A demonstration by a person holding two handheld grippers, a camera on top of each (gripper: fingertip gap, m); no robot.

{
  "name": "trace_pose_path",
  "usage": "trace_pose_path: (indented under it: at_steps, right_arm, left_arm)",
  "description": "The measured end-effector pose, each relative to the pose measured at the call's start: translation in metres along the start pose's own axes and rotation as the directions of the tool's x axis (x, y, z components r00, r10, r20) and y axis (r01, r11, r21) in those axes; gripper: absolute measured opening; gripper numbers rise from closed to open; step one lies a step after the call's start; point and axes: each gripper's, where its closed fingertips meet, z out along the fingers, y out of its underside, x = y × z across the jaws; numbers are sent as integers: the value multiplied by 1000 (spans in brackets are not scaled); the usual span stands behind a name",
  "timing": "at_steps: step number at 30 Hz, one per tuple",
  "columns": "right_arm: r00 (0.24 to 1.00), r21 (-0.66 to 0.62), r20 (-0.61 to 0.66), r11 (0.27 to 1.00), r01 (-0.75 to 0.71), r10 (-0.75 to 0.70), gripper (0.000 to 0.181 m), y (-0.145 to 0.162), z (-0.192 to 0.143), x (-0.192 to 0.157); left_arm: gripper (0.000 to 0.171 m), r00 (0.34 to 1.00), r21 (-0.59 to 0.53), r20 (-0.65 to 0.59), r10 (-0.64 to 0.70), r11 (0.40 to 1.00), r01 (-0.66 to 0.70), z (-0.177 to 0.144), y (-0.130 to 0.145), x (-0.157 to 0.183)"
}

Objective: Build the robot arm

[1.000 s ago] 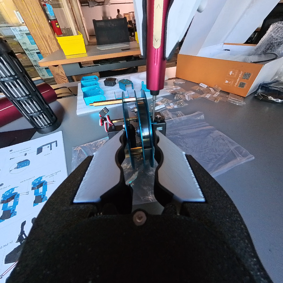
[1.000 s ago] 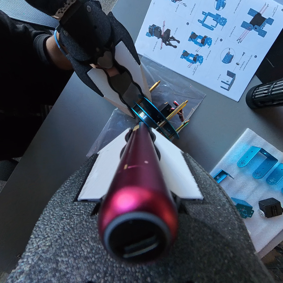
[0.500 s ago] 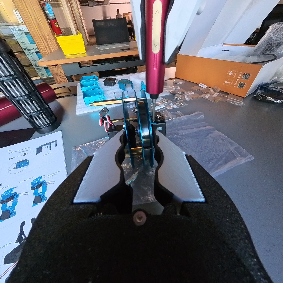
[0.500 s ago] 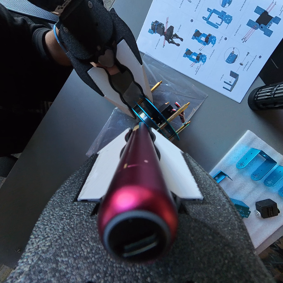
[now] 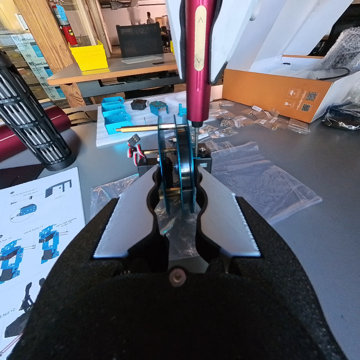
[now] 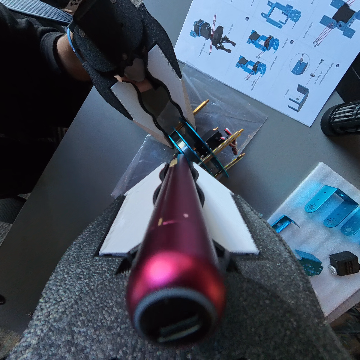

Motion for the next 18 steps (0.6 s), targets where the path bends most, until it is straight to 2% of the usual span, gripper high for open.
trace_pose_path:
  at_steps: [6,18]
  right_arm:
    - [1000,5,-28,1000,11,-11,22,-1,0,0]
    - [1000,-25,7,1000,-3,4,22,-3,2,0]
  left_arm:
    - [32,1000,-4,13,-27,1000,27,0,1,-4]
    - [36,998,-4,42,-37,999,37,1,0,-10]
